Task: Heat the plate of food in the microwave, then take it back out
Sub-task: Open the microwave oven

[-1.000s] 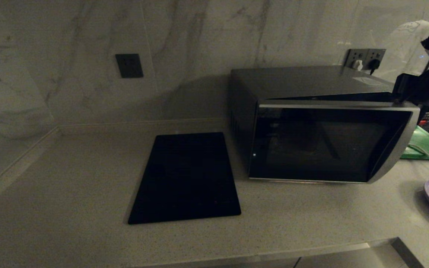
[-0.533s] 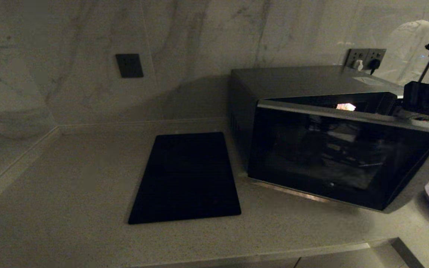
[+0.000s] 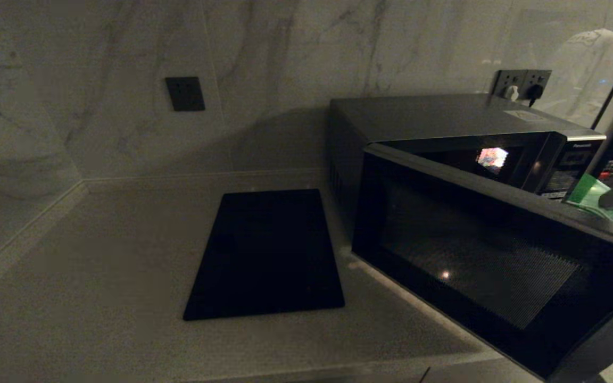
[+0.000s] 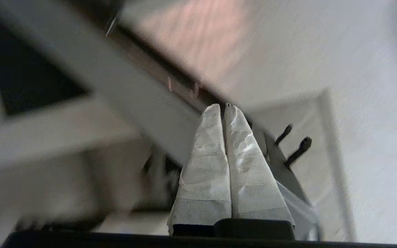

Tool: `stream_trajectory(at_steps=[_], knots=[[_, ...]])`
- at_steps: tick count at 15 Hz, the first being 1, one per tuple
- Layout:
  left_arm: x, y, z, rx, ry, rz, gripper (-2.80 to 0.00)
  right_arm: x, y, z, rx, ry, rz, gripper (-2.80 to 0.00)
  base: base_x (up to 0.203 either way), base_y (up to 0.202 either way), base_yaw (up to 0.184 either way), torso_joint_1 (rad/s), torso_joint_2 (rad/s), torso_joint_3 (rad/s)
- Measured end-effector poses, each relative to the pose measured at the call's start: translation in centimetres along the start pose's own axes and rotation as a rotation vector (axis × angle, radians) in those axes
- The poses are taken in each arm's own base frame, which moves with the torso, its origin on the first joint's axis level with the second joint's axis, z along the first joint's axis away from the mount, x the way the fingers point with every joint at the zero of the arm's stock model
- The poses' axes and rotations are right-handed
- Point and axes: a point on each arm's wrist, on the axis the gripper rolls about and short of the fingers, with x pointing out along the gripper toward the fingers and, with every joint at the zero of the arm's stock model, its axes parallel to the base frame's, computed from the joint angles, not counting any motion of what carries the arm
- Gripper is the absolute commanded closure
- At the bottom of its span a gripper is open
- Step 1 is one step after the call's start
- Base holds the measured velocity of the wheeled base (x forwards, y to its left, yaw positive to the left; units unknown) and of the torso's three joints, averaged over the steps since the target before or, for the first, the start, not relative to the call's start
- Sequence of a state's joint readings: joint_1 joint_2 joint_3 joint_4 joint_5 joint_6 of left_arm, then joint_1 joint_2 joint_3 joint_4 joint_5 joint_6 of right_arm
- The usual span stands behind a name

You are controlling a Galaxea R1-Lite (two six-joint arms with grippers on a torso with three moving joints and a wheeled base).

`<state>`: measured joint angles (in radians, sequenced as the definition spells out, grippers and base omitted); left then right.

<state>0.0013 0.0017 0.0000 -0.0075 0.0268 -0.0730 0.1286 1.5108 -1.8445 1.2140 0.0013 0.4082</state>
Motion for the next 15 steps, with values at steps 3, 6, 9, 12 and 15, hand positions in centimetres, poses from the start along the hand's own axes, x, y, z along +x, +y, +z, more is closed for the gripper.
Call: stream_trajectory(at_steps=[3, 6, 9, 12, 15], knots=[[0.0, 0.0, 0.0, 0.000, 0.000, 0.001, 0.00, -1.5, 0.4, -2.1, -0.003, 0.102, 0.057, 0.00, 0.000, 0.000, 0.000, 0.000, 0.00, 0.000], [0.0, 0.0, 0.0, 0.000, 0.000, 0.000, 0.00, -2.1, 0.9, -3.4, -0.024, 0.191, 0.108, 0.00, 0.000, 0.000, 0.000, 0.000, 0.00, 0.000], [0.0, 0.0, 0.0, 0.000, 0.000, 0.000, 0.00, -2.5, 1.3, -4.6, -0.067, 0.287, 0.154, 0.00, 0.000, 0.000, 0.000, 0.000, 0.00, 0.000], [0.0, 0.0, 0.0, 0.000, 0.000, 0.000, 0.00, -3.1, 2.1, -5.5, -0.132, 0.355, 0.231, 0.00, 0.000, 0.000, 0.000, 0.000, 0.00, 0.000], [0.0, 0.0, 0.0, 0.000, 0.000, 0.000, 0.00, -3.0, 3.5, -6.1, -0.209, 0.404, 0.297, 0.00, 0.000, 0.000, 0.000, 0.000, 0.00, 0.000]])
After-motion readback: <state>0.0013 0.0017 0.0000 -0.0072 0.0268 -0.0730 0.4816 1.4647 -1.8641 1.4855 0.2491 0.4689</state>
